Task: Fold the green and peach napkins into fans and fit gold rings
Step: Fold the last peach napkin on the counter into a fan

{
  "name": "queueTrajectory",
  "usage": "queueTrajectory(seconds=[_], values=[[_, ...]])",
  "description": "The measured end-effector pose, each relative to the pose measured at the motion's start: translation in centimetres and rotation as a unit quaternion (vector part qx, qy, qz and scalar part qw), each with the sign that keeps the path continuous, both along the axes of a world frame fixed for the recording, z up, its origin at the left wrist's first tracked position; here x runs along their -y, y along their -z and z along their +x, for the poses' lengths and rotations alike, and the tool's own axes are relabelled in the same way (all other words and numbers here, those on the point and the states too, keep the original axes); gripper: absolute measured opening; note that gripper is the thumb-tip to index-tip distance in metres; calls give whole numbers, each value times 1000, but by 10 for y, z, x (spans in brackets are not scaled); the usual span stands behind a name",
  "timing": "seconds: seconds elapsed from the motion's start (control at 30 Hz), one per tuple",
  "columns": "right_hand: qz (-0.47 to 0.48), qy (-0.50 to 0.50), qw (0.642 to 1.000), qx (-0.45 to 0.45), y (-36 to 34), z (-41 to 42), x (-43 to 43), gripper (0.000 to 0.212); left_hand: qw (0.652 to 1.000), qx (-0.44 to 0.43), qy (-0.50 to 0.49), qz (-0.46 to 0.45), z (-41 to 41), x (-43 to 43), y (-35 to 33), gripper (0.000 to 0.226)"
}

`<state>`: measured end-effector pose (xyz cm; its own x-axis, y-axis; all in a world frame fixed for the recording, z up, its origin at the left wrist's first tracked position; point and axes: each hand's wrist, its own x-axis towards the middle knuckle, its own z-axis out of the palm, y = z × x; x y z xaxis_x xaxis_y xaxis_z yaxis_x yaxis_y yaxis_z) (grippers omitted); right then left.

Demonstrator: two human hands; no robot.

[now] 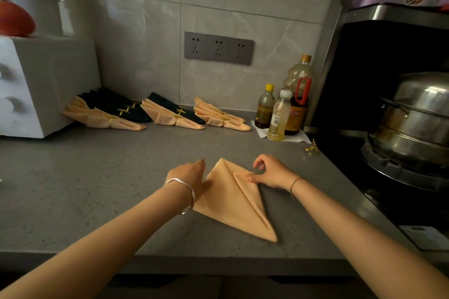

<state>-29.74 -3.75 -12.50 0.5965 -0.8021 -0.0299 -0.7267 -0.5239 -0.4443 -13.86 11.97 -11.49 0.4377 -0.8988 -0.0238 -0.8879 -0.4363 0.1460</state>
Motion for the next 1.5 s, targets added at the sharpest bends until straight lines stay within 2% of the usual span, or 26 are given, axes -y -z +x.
queueTrajectory(seconds=[0.1,0.17,0.27,0.33,0.43,0.53,0.67,0.77,0.9,0.97,1.23,1.4,1.5], values=[[-4,27,1000,-1,6,2,0,39,997,-52,25,55,-19,-4,-5,74],[-8,45,999,9,12,4,-3,34,995,-45,41,77,-30,-4,-6,83],[-33,51,998,32,21,3,-8,26,996,15,87,-13,-34,0,-3,59],[-72,31,996,48,29,1,-10,23,988,36,145,-49,-32,9,4,52],[-120,17,990,75,40,-3,-12,24,974,48,220,-2,-32,23,17,51],[-141,3,986,83,41,-3,-12,21,977,26,209,16,-30,28,33,51],[-130,-52,978,156,36,-9,-18,4,980,10,200,14,-28,26,40,51],[-140,-107,975,137,33,-23,-28,19,979,5,201,15,-28,26,40,52],[-99,-124,980,118,39,-63,-47,31,980,1,200,10,-28,27,42,52],[-82,-122,984,102,42,-85,-55,33,980,1,200,11,-28,28,43,52],[-116,-145,982,20,32,-120,-78,32,978,-16,206,-3,-26,22,42,52],[-173,-189,966,-47,25,-115,-81,51,971,-52,235,-1,-20,-8,24,69],[-194,-193,960,-62,22,-111,-84,60,961,-10,277,10,-18,-33,14,87]])
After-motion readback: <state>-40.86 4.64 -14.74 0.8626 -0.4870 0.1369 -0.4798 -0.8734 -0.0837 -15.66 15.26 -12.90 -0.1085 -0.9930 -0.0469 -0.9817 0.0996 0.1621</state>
